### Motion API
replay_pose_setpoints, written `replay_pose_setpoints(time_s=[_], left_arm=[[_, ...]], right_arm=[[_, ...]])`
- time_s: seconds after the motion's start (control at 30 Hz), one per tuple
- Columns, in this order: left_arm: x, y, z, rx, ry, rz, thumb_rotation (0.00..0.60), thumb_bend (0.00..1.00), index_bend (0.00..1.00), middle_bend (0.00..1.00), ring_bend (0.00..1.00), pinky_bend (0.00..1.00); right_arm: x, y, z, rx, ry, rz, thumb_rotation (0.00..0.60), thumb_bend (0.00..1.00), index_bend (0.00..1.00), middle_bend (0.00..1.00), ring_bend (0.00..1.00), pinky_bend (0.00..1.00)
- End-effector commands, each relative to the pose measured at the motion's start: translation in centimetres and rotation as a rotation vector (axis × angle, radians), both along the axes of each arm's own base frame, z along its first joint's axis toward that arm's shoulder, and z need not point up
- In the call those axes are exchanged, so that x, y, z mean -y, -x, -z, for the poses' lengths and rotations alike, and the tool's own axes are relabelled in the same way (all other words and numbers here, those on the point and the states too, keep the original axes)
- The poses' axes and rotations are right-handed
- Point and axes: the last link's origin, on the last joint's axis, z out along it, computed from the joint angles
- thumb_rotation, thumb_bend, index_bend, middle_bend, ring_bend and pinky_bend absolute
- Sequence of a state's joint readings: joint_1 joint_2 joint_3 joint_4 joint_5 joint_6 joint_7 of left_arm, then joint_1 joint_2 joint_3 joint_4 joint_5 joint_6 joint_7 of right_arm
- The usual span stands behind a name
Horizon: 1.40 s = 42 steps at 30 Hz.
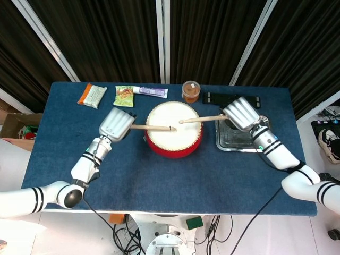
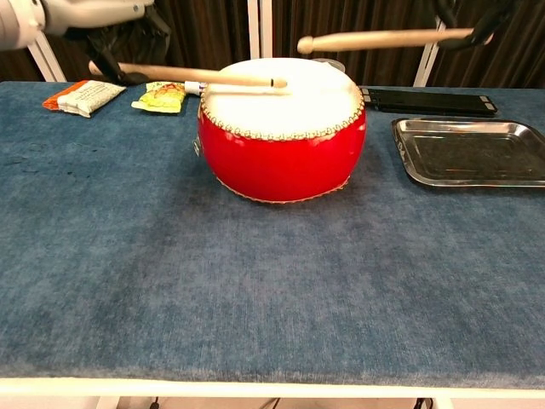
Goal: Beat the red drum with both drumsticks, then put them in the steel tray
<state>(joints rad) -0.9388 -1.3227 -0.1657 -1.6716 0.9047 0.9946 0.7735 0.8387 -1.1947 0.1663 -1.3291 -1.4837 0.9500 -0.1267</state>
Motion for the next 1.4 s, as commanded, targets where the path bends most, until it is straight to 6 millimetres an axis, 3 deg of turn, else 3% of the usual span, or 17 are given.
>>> replay_pose_setpoints(time_s=[0.03, 0.13, 0.3, 0.47, 0.57, 0.7, 0.87, 1.13, 1.23, 1.33, 1.4], left_arm=[[-0.1, 0.1, 0.3, -0.014, 0.002, -0.010, 0.600, 0.57, 0.65, 0.66, 0.62, 0.79], [0.2, 0.1, -1.5, 0.036, -0.047, -0.011, 0.600, 0.57, 0.65, 0.66, 0.62, 0.79], [1.6, 0.2, -4.9, 0.153, -0.107, -0.001, 0.600, 0.57, 0.65, 0.66, 0.62, 0.79], [3.0, 0.6, -6.2, 0.220, -0.104, 0.009, 0.600, 0.57, 0.65, 0.66, 0.61, 0.79], [3.5, 0.7, -6.2, 0.228, -0.096, 0.016, 0.600, 0.57, 0.65, 0.66, 0.62, 0.79], [3.9, 0.6, -6.0, 0.224, -0.084, 0.025, 0.600, 0.57, 0.65, 0.66, 0.62, 0.79], [4.1, 0.4, -5.5, 0.224, -0.070, 0.027, 0.600, 0.57, 0.65, 0.66, 0.61, 0.79], [4.0, 0.3, -5.4, 0.219, -0.066, 0.021, 0.600, 0.57, 0.65, 0.66, 0.62, 0.80], [3.9, 0.2, -5.2, 0.221, -0.060, 0.017, 0.600, 0.57, 0.65, 0.66, 0.62, 0.80], [3.7, 0.0, -4.9, 0.223, -0.055, 0.016, 0.600, 0.57, 0.65, 0.66, 0.62, 0.80], [3.5, -0.1, -4.8, 0.222, -0.052, 0.018, 0.600, 0.57, 0.65, 0.66, 0.62, 0.80]], right_arm=[[-0.8, 0.5, -2.5, 0.058, 0.043, 0.005, 0.600, 0.85, 0.71, 0.64, 0.41, 0.45], [-1.6, 2.2, -3.2, 0.039, 0.043, 0.036, 0.600, 0.85, 0.71, 0.64, 0.41, 0.45], [-2.7, 7.0, -2.6, -0.008, 0.022, 0.154, 0.600, 0.85, 0.71, 0.64, 0.41, 0.45], [-3.2, 11.9, -1.5, -0.036, 0.009, 0.270, 0.600, 0.85, 0.71, 0.64, 0.41, 0.45], [-3.2, 13.7, -1.1, -0.038, 0.010, 0.311, 0.600, 0.85, 0.71, 0.64, 0.41, 0.45], [-3.1, 15.2, -0.5, -0.046, 0.000, 0.335, 0.600, 0.84, 0.72, 0.64, 0.41, 0.45], [-2.8, 16.6, 1.9, -0.127, -0.051, 0.344, 0.600, 0.82, 0.72, 0.64, 0.41, 0.45], [-1.3, 17.1, 5.0, -0.114, -0.056, 0.362, 0.600, 0.76, 0.68, 0.61, 0.41, 0.44], [-0.8, 17.2, 5.6, -0.135, -0.058, 0.371, 0.600, 0.67, 0.64, 0.58, 0.38, 0.42], [-0.6, 17.6, 5.7, -0.175, -0.060, 0.393, 0.600, 0.52, 0.52, 0.49, 0.30, 0.37], [-0.5, 17.9, 5.5, -0.186, -0.054, 0.415, 0.600, 0.39, 0.39, 0.41, 0.24, 0.33]])
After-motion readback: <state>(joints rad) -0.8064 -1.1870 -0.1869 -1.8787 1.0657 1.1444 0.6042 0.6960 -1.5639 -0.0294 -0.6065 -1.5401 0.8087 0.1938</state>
